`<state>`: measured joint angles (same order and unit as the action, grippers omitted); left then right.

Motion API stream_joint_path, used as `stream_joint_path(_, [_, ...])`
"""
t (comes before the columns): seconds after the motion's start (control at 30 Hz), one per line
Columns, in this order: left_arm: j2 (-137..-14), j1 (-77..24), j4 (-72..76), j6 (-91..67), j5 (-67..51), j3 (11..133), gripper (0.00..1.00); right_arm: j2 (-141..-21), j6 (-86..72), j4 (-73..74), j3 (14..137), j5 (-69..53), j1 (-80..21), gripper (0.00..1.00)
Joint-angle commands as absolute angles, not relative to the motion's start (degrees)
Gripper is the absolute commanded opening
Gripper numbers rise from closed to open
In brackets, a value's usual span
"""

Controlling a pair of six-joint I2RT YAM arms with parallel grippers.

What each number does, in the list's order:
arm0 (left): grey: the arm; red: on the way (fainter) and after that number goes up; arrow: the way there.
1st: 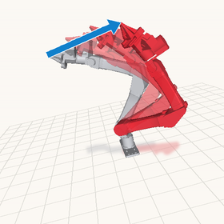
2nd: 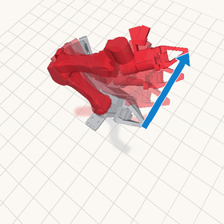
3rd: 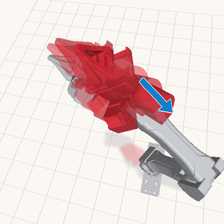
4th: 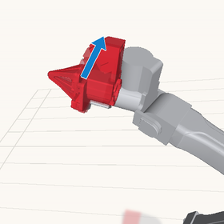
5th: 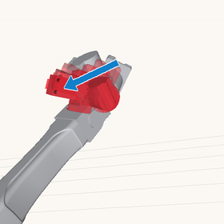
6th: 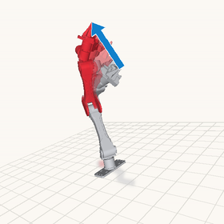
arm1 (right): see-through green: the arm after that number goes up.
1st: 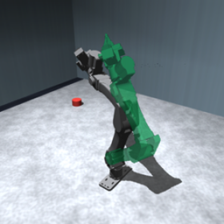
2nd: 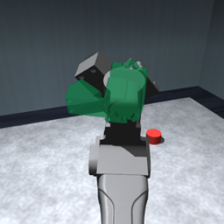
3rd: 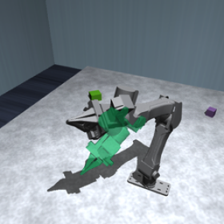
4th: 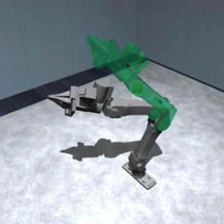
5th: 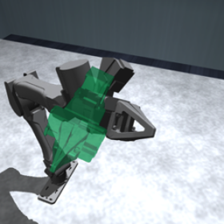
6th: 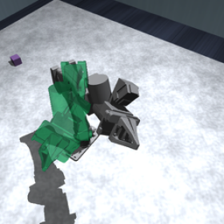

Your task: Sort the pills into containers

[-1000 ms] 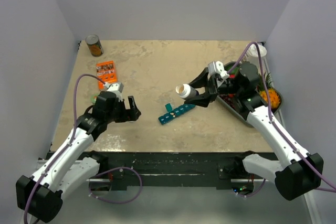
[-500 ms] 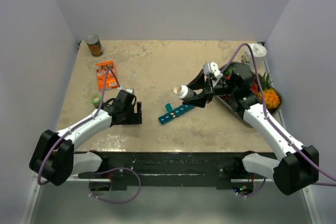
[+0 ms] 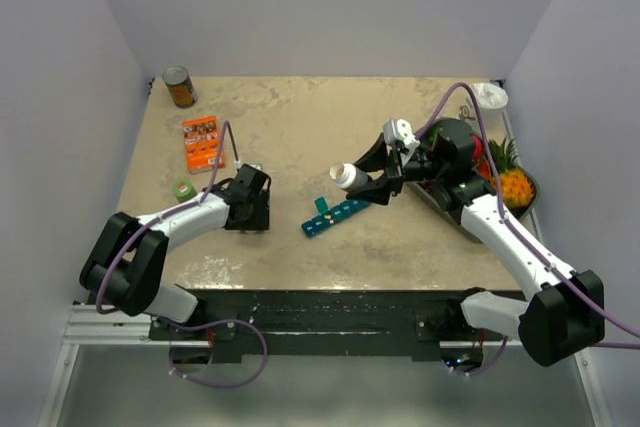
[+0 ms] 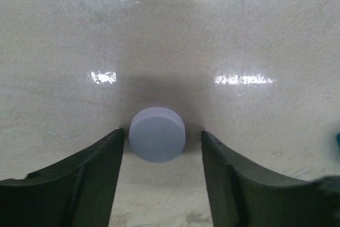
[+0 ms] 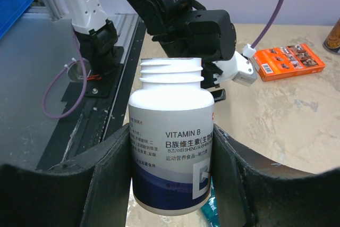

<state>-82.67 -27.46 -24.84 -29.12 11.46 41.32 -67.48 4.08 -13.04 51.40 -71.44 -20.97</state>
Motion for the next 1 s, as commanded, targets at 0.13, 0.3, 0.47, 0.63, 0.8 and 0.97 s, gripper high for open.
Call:
stream_joint_path(0.13, [-86.48,-27.69,-23.12,-27.69,13.53,44.21,0.56,-67.68,6.41,-11.69,52.12,-70.84,-21.09,0.00])
stream_joint_path(0.3, [-85.96,-27.69,-23.64,-27.33,13.36,44.03,0.40,-67.94,6.85,-11.34,52.21,-70.58,-21.01,0.00])
stream_joint_path(0.47, [-84.11,-27.69,-24.26,-26.81,12.04,44.12,0.40,-68.03,7.12,-10.99,52.21,-70.40,-21.01,0.00])
stream_joint_path(0.63, [-83.32,-27.69,-24.78,-26.46,9.94,44.38,0.52,-68.03,7.56,-10.64,52.21,-70.14,-21.01,0.00])
stream_joint_path(0.8, [-83.58,-27.69,-26.63,-26.54,10.19,44.39,0.61,-68.03,7.82,-10.46,52.29,-70.14,-21.09,0.00])
stream_joint_path(0.97, [-83.50,-27.69,-27.25,-26.46,10.02,43.95,0.62,-68.12,8.17,-10.11,52.30,-70.05,-21.01,0.00])
